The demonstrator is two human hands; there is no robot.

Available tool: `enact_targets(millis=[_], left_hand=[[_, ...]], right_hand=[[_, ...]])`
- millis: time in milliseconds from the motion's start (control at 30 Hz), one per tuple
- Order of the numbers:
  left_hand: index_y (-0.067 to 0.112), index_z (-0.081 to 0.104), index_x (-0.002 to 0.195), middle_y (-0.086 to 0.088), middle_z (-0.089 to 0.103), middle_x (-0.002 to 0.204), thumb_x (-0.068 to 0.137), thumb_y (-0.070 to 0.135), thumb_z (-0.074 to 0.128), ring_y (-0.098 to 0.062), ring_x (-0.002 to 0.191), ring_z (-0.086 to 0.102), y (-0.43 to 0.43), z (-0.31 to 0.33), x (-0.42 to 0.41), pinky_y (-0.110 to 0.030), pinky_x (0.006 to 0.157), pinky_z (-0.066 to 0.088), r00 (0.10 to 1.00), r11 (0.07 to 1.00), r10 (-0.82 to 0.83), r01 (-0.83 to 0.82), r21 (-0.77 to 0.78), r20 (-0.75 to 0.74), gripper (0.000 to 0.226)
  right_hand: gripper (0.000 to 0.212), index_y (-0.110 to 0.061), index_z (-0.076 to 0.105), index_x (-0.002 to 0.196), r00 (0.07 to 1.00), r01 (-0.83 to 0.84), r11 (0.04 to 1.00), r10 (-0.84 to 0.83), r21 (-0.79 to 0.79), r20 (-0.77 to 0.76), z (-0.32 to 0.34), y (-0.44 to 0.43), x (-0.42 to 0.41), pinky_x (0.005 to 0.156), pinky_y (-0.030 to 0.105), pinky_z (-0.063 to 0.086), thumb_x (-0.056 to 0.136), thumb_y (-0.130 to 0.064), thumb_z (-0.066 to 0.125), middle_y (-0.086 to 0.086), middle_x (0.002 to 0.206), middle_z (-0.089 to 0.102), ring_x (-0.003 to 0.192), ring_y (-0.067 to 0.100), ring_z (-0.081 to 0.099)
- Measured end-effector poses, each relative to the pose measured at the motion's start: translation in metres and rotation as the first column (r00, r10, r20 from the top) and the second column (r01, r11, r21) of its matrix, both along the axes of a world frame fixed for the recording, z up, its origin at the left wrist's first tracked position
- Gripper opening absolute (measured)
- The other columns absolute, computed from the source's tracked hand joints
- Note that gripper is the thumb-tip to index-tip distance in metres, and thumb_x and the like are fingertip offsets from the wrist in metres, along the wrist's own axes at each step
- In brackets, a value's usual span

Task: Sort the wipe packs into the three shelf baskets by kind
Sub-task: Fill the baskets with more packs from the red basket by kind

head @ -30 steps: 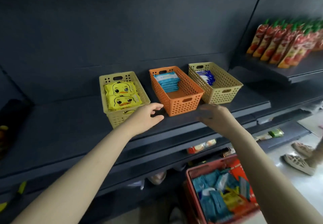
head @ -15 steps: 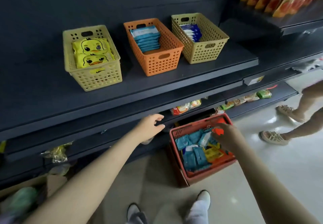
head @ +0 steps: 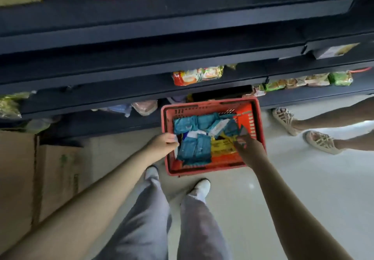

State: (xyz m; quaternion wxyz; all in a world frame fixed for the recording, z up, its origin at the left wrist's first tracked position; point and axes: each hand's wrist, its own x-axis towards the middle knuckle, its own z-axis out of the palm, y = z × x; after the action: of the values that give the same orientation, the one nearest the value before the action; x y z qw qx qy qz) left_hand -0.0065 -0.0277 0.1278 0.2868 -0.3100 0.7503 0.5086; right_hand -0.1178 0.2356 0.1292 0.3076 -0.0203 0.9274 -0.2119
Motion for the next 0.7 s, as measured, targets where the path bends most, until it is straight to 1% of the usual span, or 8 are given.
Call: enact_targets(millis=[133, 200, 300, 400, 533, 600, 633, 700], left_hand=[[0.007, 0.045, 0.139, -0.006, 0.053, 0.135, 0.092, 0.022, 0.061, -0.017, 0.122, 0.053, 0.038, -0.07, -0.013, -0.026, 0.102, 0.041, 0.997, 0.999, -0.041, 0.038, 0.031, 0.071, 0.051], [0.015, 0.04, 0.143, -0.001, 0.052, 0.136, 0.087, 0.036, 0.065, -0.017, 0.124, 0.051, 0.05, -0.108, -0.018, -0.032, 0.106, 0.041, 0.995, 0.999, -0.034, 0.033, 0.015, 0.096, 0.065], [0.02, 0.045, 0.138, 0.0, 0.059, 0.131, 0.064, 0.06, 0.063, -0.016, 0.117, 0.058, 0.049, -0.202, -0.016, -0.041, 0.103, 0.046, 0.994, 0.998, 0.068, -0.069, 0.013, 0.084, 0.086], [0.018, 0.056, 0.125, -0.003, 0.067, 0.117, 0.063, 0.051, 0.065, -0.019, 0.108, 0.064, 0.045, -0.261, -0.024, -0.042, 0.097, 0.05, 0.982, 0.986, 0.161, -0.164, 0.025, 0.1, 0.07], [0.026, 0.06, 0.096, 0.004, 0.065, 0.091, 0.087, 0.018, 0.064, -0.013, 0.085, 0.062, 0.057, -0.238, -0.049, -0.026, 0.077, 0.049, 0.97, 0.979, 0.203, -0.204, -0.008, 0.135, 0.012], [0.029, 0.054, 0.083, 0.009, 0.057, 0.081, 0.09, 0.012, 0.061, -0.005, 0.073, 0.052, 0.06, -0.244, -0.049, -0.015, 0.065, 0.042, 0.965, 0.977, 0.211, -0.213, -0.005, 0.158, 0.02], [0.03, 0.053, 0.081, 0.01, 0.056, 0.081, 0.09, 0.013, 0.062, -0.004, 0.073, 0.051, 0.061, -0.249, -0.049, -0.013, 0.065, 0.042, 0.963, 0.975, 0.22, -0.221, -0.013, 0.155, 0.021], [0.028, 0.057, 0.086, 0.004, 0.063, 0.092, 0.088, 0.017, 0.065, -0.01, 0.083, 0.059, 0.061, -0.256, -0.048, -0.022, 0.078, 0.048, 0.954, 0.965, 0.259, -0.26, -0.012, 0.15, 0.013]], right_hand=[[0.031, -0.008, 0.065, 0.116, 0.998, -0.013, 0.999, 0.016, -0.044, 0.069, -0.081, 0.011, -0.02, 0.089, 0.039, 0.05, 0.091, -0.026, 0.061, 0.014, 0.11, 0.071, 0.103, 0.031, 0.066], [0.031, -0.006, 0.065, 0.115, 0.994, 0.017, 0.997, -0.01, -0.072, 0.106, -0.121, 0.011, -0.026, 0.091, 0.041, 0.05, 0.091, -0.026, 0.062, 0.014, 0.111, 0.07, 0.104, 0.03, 0.066], [0.033, -0.005, 0.065, 0.115, 0.987, 0.029, 0.996, -0.016, -0.081, 0.159, -0.174, 0.003, -0.03, 0.09, 0.033, 0.048, 0.092, -0.027, 0.062, 0.012, 0.114, 0.069, 0.107, 0.028, 0.064], [0.033, -0.008, 0.065, 0.116, 0.967, 0.066, 0.993, -0.039, -0.101, 0.25, -0.221, -0.009, -0.029, 0.088, 0.035, 0.049, 0.091, -0.029, 0.063, 0.011, 0.115, 0.069, 0.106, 0.028, 0.064], [0.037, -0.011, 0.062, 0.119, 0.925, 0.104, 0.993, -0.074, -0.062, 0.373, -0.265, -0.02, -0.024, 0.085, 0.041, 0.051, 0.09, -0.034, 0.063, 0.011, 0.114, 0.067, 0.102, 0.03, 0.062], [0.037, -0.009, 0.061, 0.118, 0.906, 0.132, 0.989, -0.093, -0.067, 0.412, -0.276, -0.023, -0.022, 0.082, 0.04, 0.051, 0.09, -0.033, 0.062, 0.012, 0.112, 0.066, 0.097, 0.028, 0.061], [0.036, -0.009, 0.061, 0.117, 0.901, 0.154, 0.985, -0.11, -0.073, 0.42, -0.28, -0.024, -0.021, 0.082, 0.041, 0.052, 0.09, -0.033, 0.063, 0.012, 0.111, 0.066, 0.095, 0.026, 0.061], [0.035, -0.011, 0.061, 0.116, 0.899, 0.164, 0.984, -0.118, -0.073, 0.422, -0.284, -0.024, -0.021, 0.081, 0.042, 0.053, 0.09, -0.034, 0.063, 0.008, 0.107, 0.065, 0.095, 0.024, 0.061]])
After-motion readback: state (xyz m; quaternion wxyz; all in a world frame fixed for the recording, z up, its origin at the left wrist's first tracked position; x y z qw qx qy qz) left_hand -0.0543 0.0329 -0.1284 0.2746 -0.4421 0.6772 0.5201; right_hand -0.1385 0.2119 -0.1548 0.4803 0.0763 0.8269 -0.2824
